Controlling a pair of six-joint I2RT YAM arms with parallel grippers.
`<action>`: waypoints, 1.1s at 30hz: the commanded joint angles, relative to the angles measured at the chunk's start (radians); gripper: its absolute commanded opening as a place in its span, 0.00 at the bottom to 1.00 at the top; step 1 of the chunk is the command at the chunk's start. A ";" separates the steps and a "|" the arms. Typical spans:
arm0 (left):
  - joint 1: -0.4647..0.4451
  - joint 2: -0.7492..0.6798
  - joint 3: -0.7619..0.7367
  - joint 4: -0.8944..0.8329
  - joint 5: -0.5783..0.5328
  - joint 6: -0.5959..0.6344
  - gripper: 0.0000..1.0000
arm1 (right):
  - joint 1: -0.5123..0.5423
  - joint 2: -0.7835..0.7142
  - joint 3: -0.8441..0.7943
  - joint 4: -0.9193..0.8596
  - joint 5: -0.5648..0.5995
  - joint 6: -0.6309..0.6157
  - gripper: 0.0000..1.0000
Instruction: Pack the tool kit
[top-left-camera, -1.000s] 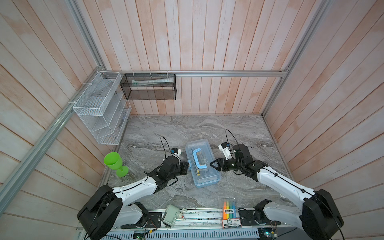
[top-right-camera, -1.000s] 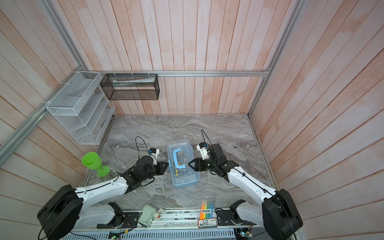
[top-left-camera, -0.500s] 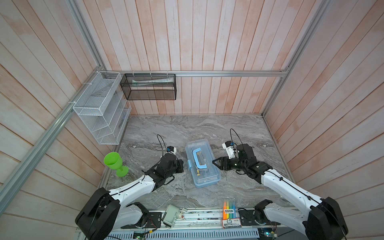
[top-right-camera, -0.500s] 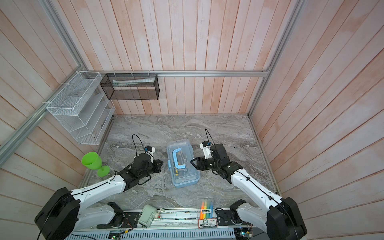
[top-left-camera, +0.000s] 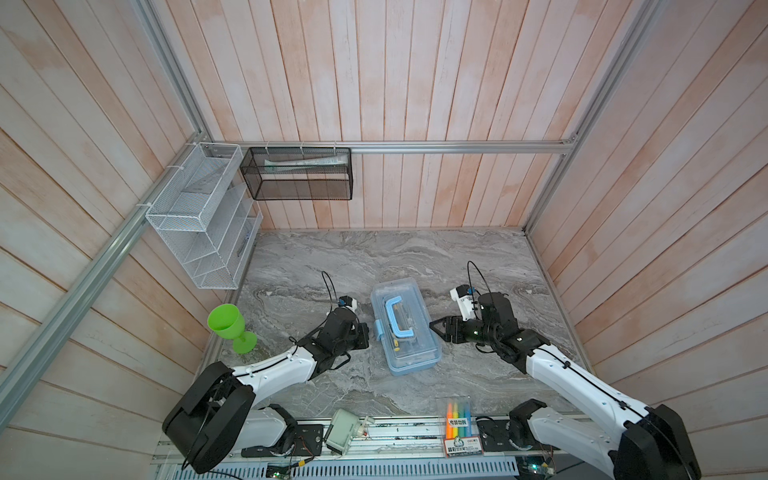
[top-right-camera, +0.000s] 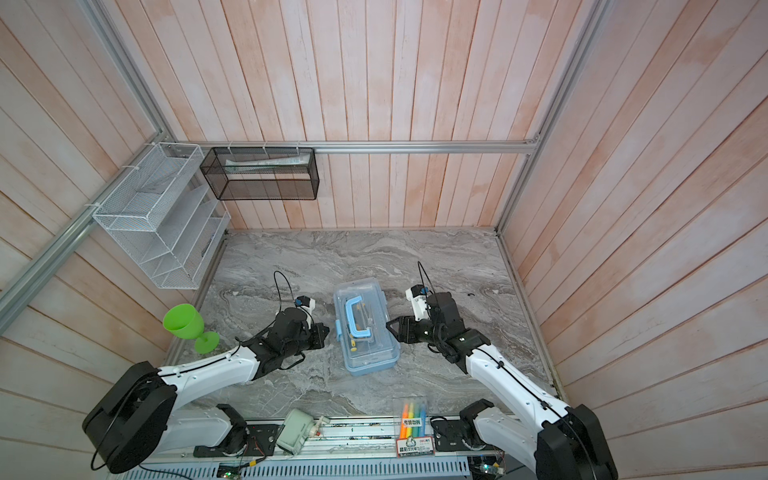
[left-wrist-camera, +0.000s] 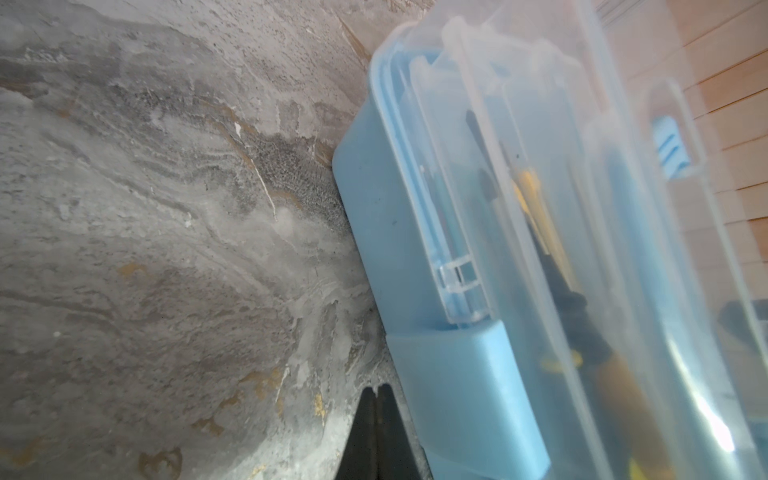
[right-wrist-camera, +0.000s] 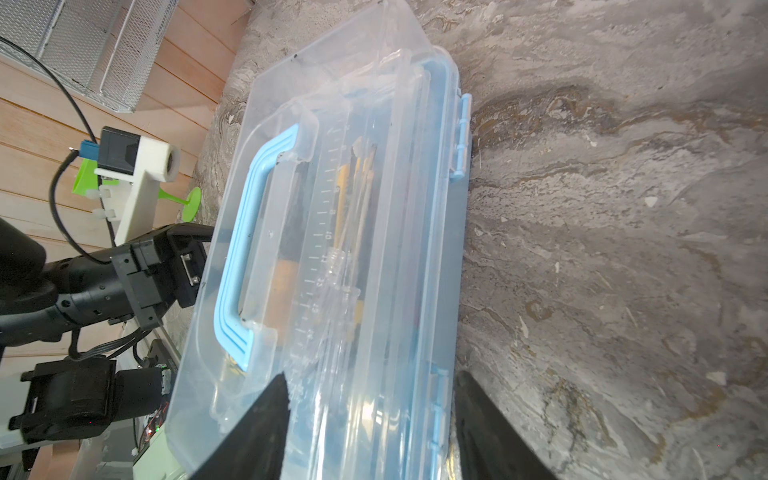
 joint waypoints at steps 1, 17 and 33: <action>0.002 0.030 0.039 0.038 0.029 0.010 0.00 | -0.005 0.020 0.008 0.016 0.000 -0.004 0.60; -0.010 0.117 0.081 0.105 0.095 0.002 0.00 | -0.004 0.081 0.011 0.066 -0.062 0.001 0.59; -0.088 0.209 0.202 0.153 0.147 -0.005 0.00 | 0.063 0.086 -0.069 0.219 -0.064 0.100 0.59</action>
